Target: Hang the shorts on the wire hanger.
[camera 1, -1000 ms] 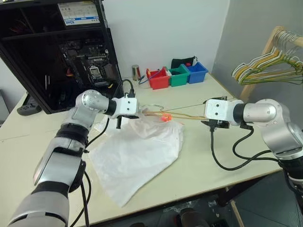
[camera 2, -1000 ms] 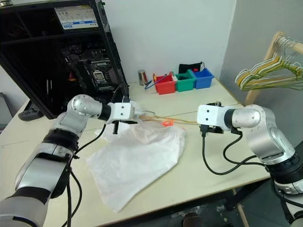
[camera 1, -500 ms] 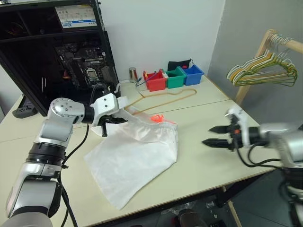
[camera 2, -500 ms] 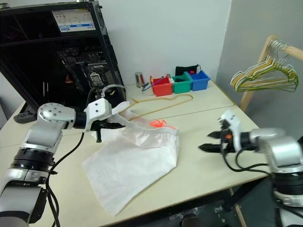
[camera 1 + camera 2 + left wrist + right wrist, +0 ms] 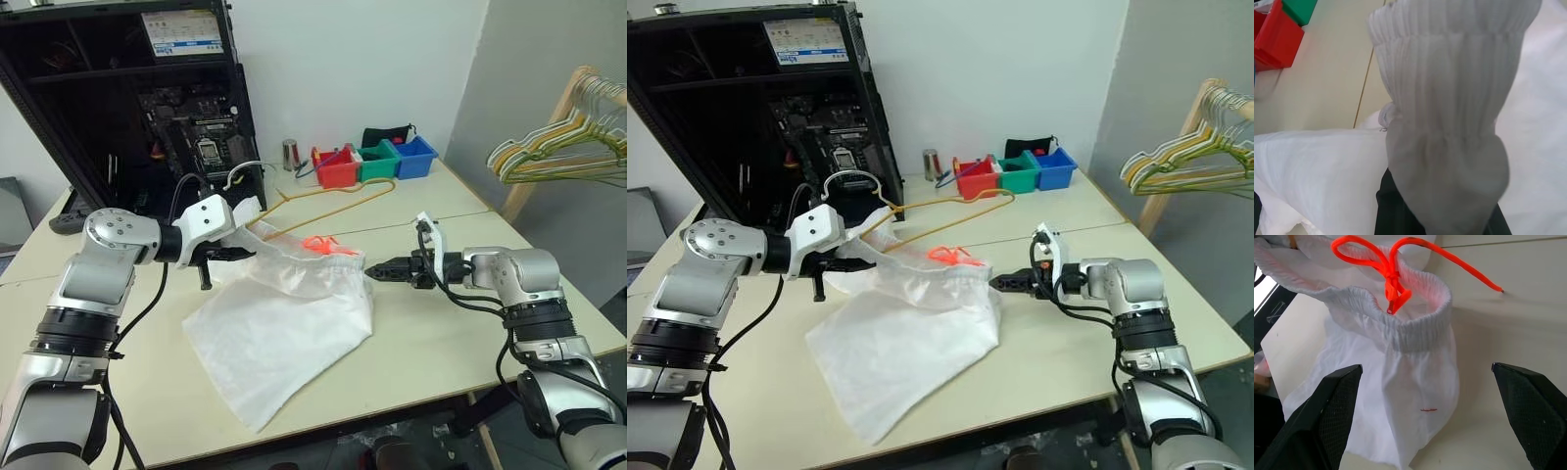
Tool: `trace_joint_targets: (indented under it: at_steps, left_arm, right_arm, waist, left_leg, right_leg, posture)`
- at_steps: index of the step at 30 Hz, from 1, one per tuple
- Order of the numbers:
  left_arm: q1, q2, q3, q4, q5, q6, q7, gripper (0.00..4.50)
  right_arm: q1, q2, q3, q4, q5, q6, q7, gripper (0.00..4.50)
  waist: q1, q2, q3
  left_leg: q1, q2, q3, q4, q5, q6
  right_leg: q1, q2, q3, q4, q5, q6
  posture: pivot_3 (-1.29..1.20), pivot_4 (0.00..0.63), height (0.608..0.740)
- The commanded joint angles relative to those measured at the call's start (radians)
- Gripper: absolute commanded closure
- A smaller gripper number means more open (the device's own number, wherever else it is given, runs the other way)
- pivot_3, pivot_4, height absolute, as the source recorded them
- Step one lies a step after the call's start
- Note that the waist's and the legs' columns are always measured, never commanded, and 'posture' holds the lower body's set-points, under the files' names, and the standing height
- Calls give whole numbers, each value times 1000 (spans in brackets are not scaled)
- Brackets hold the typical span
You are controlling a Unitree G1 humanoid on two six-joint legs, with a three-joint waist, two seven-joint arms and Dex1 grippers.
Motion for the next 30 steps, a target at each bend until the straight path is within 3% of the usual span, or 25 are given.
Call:
trace_joint_targets:
  at_steps: [1,11,20,30]
  left_arm:
    - [-18,15,25,-37,-19,-1,9,4500]
    - [-15,16,23,-43,-18,0,10,4500]
    - [-14,12,21,-37,-13,-12,15,4500]
    - [-25,6,15,-4,-4,-37,29,4500]
  right_arm:
    - [-47,47,10,30,8,-42,-26,12]
    - [-78,90,12,115,5,-92,-65,12]
    - [-88,113,13,157,8,-124,-92,1990]
    - [-40,49,60,46,-8,-147,-69,4247]
  waist:
    - [-1,0,0]
    - [-1,0,0]
    - [-1,0,0]
    - [-1,0,0]
  left_leg:
    - [0,0,0,0,0,0]
    - [0,-1,0,0,0,0]
    - [0,0,0,0,0,-1]
    - [0,0,0,0,0,0]
  right_leg:
    - [0,0,0,0,0,0]
    - [-1,0,0,0,0,0]
    - [-1,0,0,0,0,-1]
    - [-1,0,0,0,0,0]
  posture:
    - [-110,0,740]
    - [-108,0,740]
    - [-103,0,740]
    - [-110,0,740]
